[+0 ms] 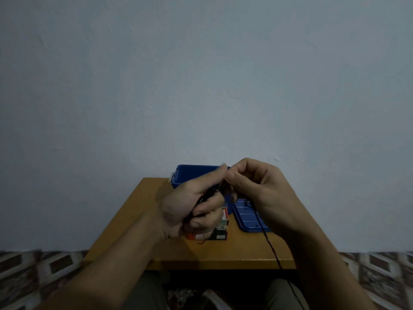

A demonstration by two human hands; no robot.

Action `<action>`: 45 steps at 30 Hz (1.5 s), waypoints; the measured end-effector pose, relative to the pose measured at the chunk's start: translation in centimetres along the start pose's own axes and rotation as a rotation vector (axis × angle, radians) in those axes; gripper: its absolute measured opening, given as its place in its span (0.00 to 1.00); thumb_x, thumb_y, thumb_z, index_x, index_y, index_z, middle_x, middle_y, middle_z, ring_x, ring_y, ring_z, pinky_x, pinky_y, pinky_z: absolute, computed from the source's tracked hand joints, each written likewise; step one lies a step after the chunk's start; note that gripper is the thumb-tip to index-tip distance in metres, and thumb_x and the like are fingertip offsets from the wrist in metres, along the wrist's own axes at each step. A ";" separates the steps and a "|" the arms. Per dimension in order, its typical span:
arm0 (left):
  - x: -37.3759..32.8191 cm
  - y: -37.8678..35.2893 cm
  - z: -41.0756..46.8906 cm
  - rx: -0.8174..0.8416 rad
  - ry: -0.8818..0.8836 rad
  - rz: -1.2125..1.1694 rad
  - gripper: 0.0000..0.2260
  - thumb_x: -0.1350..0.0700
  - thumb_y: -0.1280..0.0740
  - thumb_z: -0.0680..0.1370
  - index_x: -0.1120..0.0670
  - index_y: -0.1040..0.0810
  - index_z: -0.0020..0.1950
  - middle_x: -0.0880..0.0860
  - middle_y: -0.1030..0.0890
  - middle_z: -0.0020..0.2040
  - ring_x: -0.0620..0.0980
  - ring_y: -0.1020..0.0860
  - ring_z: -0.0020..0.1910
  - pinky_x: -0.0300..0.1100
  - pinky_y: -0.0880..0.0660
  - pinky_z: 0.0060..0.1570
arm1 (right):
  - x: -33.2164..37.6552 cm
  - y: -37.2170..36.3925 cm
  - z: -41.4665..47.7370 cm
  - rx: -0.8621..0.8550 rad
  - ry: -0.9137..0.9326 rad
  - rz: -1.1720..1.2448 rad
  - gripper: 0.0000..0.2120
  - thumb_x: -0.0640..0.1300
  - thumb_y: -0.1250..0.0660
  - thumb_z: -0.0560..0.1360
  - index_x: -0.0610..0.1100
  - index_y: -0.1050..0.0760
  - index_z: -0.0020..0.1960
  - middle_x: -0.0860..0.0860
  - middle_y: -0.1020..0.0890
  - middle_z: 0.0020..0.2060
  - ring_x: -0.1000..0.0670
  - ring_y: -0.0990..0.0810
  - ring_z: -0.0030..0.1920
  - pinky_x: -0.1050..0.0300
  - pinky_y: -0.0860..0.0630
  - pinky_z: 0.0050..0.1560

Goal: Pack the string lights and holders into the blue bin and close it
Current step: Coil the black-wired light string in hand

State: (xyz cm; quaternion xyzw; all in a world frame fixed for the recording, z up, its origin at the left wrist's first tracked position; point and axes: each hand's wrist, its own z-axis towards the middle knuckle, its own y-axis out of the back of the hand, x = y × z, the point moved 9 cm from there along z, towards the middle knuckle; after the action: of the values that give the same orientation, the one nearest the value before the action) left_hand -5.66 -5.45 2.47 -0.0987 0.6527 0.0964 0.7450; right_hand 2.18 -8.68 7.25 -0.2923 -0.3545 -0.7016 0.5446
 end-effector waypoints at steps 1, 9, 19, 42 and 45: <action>0.1 0.1 0.0 0.002 0.001 0.006 0.31 0.38 0.38 0.78 0.53 0.37 0.21 0.52 0.36 0.17 0.48 0.41 0.16 0.40 0.36 0.21 | 0.0 0.0 0.1 0.000 0.000 -0.002 0.10 0.39 0.36 0.79 0.31 0.23 0.49 0.42 0.17 0.39 0.49 0.21 0.37 0.56 0.22 0.39; 0.5 -0.2 -0.2 0.013 0.075 0.091 0.17 0.49 0.41 0.77 0.58 0.23 0.35 0.55 0.26 0.27 0.47 0.31 0.20 0.41 0.29 0.26 | -0.6 0.3 0.3 -0.030 -0.006 0.016 0.09 0.38 0.36 0.80 0.31 0.23 0.49 0.46 0.17 0.37 0.52 0.19 0.36 0.63 0.23 0.37; -0.8 -1.3 -0.3 0.121 -0.005 -0.178 0.21 0.47 0.41 0.81 0.52 0.40 0.30 0.49 0.42 0.22 0.45 0.46 0.19 0.40 0.47 0.20 | -2.3 0.5 0.1 -0.037 -0.074 -0.097 0.16 0.51 0.35 0.75 0.37 0.22 0.47 0.50 0.23 0.31 0.56 0.28 0.30 0.63 0.30 0.31; -4.4 3.2 -0.7 -0.330 -0.431 -0.419 0.14 0.55 0.49 0.85 0.55 0.24 0.54 0.56 0.19 0.65 0.54 0.22 0.66 0.52 0.32 0.70 | -6.6 -2.8 -2.7 0.254 -0.367 -0.321 0.10 0.48 0.38 0.82 0.43 0.23 0.51 0.48 0.19 0.40 0.53 0.24 0.35 0.60 0.27 0.35; -4.3 3.9 -0.6 -0.376 -0.424 -0.336 0.17 0.54 0.51 0.86 0.55 0.25 0.64 0.53 0.20 0.67 0.50 0.23 0.67 0.49 0.34 0.70 | -6.1 -2.5 -2.5 0.201 -0.356 -0.294 0.10 0.46 0.37 0.82 0.41 0.22 0.50 0.53 0.19 0.36 0.61 0.24 0.31 0.68 0.30 0.31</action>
State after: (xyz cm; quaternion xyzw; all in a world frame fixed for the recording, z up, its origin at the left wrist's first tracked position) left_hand -7.84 -1.97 6.57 -0.3183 0.4285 0.1095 0.8385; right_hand 1.14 -6.90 0.55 -0.3008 -0.5516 -0.6720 0.3920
